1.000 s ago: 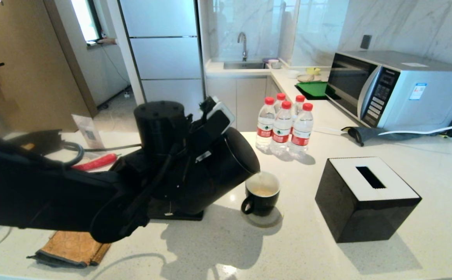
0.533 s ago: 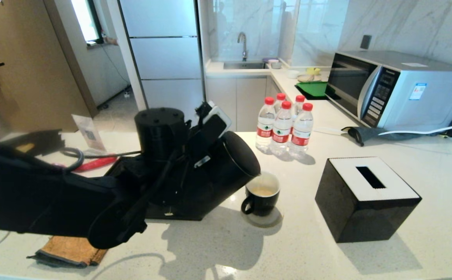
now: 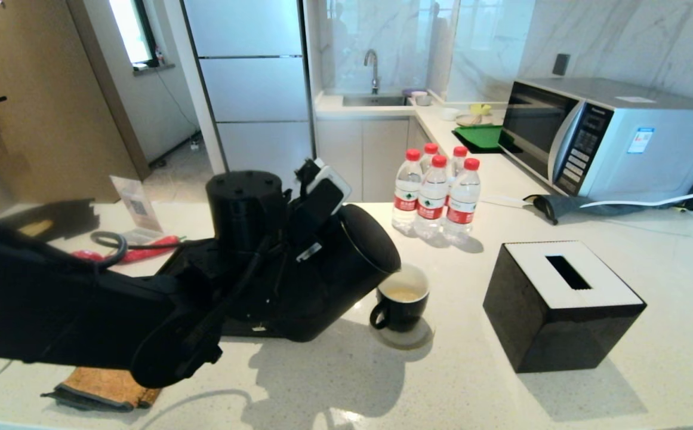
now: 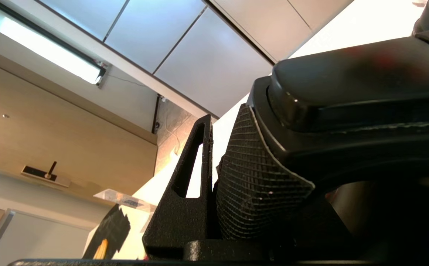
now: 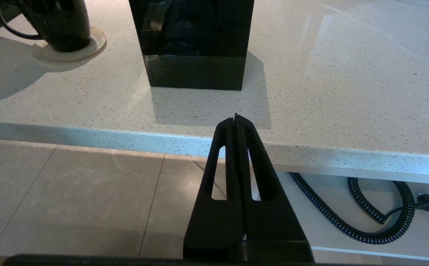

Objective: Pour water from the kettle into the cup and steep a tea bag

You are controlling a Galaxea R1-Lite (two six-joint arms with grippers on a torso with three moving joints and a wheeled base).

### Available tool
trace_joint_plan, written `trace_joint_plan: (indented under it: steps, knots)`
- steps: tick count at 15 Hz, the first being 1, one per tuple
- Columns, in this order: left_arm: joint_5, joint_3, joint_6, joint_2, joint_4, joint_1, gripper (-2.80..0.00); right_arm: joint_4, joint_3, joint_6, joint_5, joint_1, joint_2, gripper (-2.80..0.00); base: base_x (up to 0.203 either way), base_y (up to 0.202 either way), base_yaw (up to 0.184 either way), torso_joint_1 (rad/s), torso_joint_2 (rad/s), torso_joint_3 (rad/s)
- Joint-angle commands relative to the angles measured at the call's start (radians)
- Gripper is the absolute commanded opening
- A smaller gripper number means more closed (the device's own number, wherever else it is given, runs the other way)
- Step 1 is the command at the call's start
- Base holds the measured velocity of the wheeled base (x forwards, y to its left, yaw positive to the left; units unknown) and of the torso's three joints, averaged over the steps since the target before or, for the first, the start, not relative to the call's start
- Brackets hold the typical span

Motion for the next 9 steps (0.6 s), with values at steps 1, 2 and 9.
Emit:
trace_joint_plan:
  steps: [1,2,9]
  knots:
    - [0.004,-0.004,0.005,-0.004,-0.007,0.000,-2.80,0.001,0.000,-0.001,0.001,0.000,0.001,-2.80,0.000,0.000,0.000,0.000,0.00,0.000]
    - [0.004,-0.004,0.005,-0.005,-0.022,0.001,-2.80,0.001,0.000,-0.001,0.001,0.000,0.001,-2.80,0.000,0.000,0.000,0.000,0.00,0.000]
    - [0.055,0.021,-0.041,-0.020,-0.236,0.043,-2.80,0.001,0.000,-0.001,0.001,0.000,0.001,-2.80,0.000,0.000,0.000,0.000,0.00,0.000]
